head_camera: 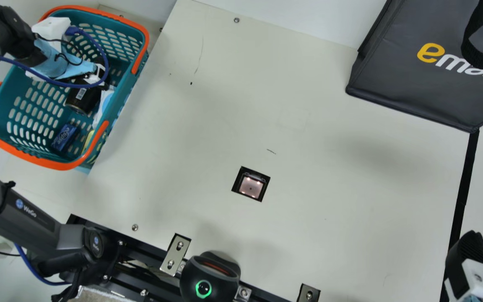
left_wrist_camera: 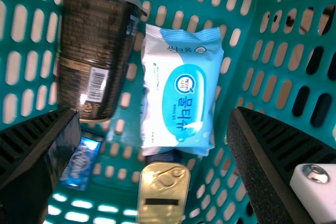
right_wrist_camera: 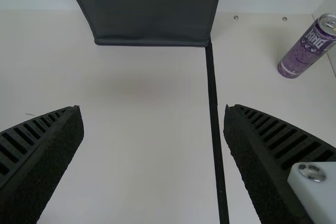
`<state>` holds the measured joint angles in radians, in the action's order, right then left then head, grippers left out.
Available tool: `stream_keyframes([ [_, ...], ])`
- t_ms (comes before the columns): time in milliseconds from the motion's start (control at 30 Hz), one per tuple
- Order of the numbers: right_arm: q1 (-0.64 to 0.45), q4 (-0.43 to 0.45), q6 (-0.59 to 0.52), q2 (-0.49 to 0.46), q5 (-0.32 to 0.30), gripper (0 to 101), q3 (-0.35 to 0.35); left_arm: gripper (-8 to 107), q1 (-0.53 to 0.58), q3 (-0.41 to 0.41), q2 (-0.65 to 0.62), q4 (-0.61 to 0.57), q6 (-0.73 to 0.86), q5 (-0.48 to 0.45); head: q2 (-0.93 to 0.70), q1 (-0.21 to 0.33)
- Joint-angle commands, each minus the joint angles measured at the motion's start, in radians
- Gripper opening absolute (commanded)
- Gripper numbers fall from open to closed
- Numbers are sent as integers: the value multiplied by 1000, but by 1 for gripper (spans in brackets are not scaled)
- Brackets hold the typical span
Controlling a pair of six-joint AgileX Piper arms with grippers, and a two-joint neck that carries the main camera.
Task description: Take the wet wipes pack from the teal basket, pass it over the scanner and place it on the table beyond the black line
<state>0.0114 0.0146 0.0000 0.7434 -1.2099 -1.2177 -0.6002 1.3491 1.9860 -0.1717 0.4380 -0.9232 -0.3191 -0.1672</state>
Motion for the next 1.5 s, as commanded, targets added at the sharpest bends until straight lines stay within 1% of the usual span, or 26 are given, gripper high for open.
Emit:
stream_keyframes([
  [0,0,0,0,0,0,95,0,90,0,-12,3,-11,-37,10,-2,29],
  [400,0,0,0,0,-1,95,0,90,19,-91,29,-49,-197,113,-2,29],
  [700,0,0,0,0,-1,95,0,90,26,-123,62,-54,-267,180,-2,29],
  [1167,0,0,0,0,-1,95,0,90,46,-161,97,-37,-265,233,-2,29],
  [1467,0,0,0,0,-1,95,0,90,60,-152,137,-36,-249,254,-2,29],
])
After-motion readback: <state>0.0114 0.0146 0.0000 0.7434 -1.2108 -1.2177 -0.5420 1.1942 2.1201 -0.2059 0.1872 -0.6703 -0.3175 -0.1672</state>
